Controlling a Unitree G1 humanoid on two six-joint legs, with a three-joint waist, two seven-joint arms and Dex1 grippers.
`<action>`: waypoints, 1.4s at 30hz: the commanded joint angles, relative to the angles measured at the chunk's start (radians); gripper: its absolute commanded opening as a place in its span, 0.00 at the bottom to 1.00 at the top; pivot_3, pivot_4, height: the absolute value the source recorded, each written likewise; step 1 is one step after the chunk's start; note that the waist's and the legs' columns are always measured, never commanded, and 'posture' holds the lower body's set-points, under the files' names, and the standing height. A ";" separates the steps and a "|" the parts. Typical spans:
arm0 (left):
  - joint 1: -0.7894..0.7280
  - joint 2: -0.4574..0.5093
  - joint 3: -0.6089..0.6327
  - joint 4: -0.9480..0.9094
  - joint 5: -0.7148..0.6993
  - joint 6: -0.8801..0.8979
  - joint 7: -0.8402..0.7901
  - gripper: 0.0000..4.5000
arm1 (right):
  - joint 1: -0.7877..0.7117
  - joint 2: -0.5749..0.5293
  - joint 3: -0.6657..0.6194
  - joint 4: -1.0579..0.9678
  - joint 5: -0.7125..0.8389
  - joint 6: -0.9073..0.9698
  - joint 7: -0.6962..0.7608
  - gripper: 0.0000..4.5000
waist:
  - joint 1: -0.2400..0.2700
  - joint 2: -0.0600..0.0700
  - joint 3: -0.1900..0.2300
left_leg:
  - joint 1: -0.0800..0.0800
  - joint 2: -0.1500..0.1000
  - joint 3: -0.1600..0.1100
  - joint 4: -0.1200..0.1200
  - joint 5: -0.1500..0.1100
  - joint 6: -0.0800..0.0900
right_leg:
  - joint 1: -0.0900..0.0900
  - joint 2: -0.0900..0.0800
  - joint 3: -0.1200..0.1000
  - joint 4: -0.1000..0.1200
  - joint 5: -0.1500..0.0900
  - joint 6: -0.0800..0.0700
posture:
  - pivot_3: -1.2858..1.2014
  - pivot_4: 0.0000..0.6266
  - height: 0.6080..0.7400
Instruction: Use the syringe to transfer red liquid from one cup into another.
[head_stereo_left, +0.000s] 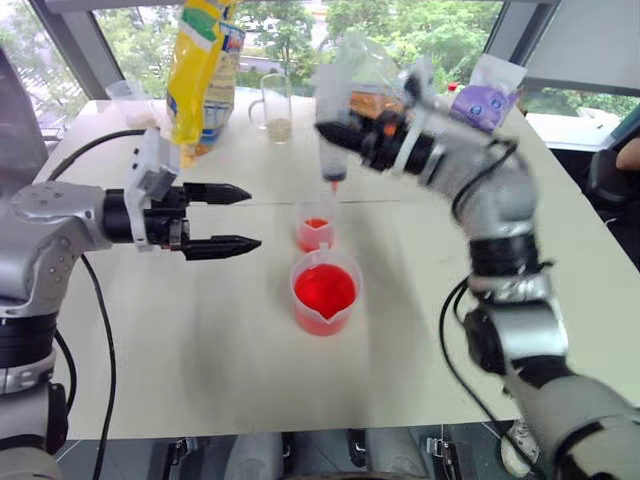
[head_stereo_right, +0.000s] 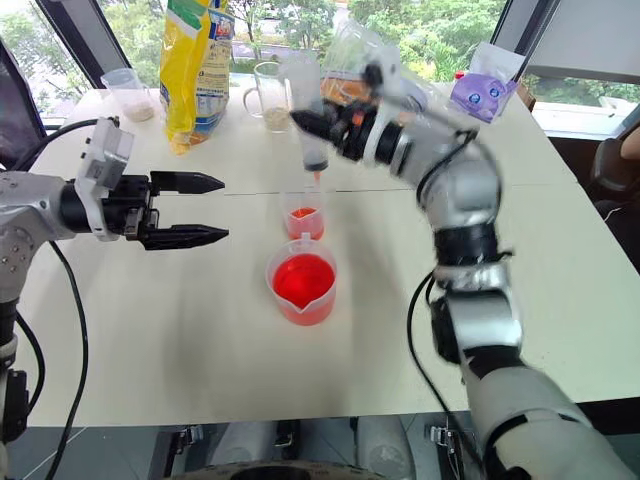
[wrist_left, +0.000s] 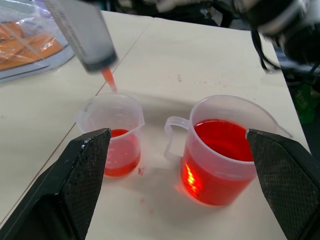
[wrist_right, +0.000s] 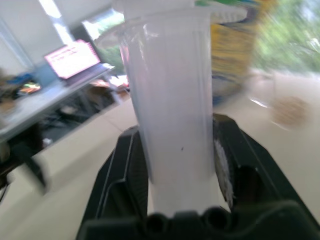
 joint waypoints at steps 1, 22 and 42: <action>-0.001 -0.010 0.018 -0.033 -0.020 -0.020 0.012 0.99 | -0.159 -0.091 -0.059 0.081 -0.006 0.327 -0.126 0.32 | 0.001 -0.001 -0.001 | 0.000 0.000 -0.001 -0.001 0.000 0.000 | 0.000 -0.001 0.000 -0.001 -0.001 -0.001 | 0.52 0.24 1.00; 0.040 -0.025 0.019 -0.076 -0.035 -0.025 0.028 0.99 | 0.128 -0.346 0.279 0.051 0.113 0.661 -0.223 0.32 | -0.004 -0.002 -0.001 | -0.001 0.001 0.001 -0.002 -0.002 0.003 | 0.000 0.003 0.000 -0.003 -0.001 -0.001 | 0.52 0.24 1.00; 0.049 0.002 0.048 -0.098 -0.114 0.018 0.050 1.00 | 0.243 -0.416 0.207 -0.333 0.232 0.660 -0.276 0.99 | 0.002 -0.002 -0.001 | -0.001 0.001 0.001 -0.001 -0.002 0.003 | 0.000 0.003 0.000 -0.003 -0.001 0.000 | 0.52 0.24 1.00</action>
